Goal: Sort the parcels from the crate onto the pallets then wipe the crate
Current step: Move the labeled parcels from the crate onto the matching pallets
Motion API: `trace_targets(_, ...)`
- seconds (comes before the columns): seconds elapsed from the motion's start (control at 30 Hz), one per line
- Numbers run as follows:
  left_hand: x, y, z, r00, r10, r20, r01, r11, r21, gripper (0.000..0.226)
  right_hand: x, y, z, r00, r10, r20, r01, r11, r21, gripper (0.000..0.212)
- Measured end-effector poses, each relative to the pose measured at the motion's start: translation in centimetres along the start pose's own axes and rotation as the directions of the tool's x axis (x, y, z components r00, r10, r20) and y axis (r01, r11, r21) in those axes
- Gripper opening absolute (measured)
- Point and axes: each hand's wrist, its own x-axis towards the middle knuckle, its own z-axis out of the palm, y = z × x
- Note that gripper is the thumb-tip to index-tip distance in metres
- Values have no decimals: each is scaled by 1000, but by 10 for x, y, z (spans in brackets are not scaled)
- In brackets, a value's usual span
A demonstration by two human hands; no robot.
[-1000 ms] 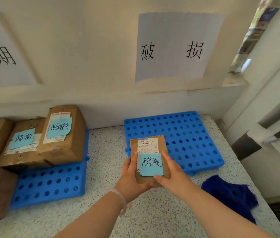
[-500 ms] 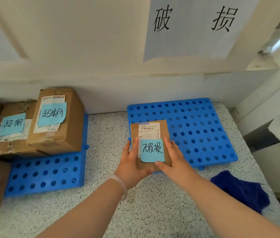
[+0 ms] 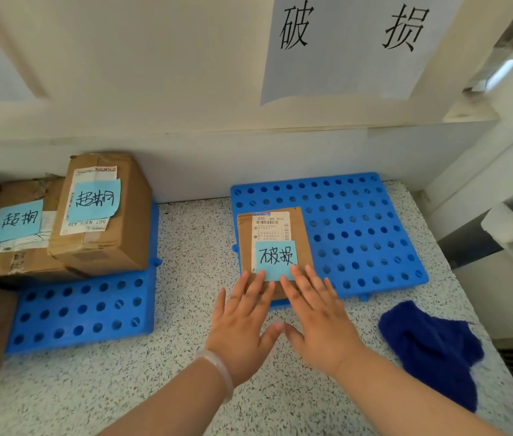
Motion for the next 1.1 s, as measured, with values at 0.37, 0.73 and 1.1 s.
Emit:
trace_targets(0.37, 81, -26, -33, 997, -58, -40, 56, 997, -44, 80, 87, 20, -18, 999, -20, 34, 19, 999, 46, 86)
trace_targets(0.73, 106, -35, -46, 998, -51, 46, 52, 998, -21, 71, 118, 27, -33, 991, -62, 122, 57, 997, 45, 97)
trace_targets(1.1, 69, 6, -47, 998, 11, -57, -6, 997, 77, 89, 18, 23, -38, 995, 78, 57, -87, 980, 178, 88)
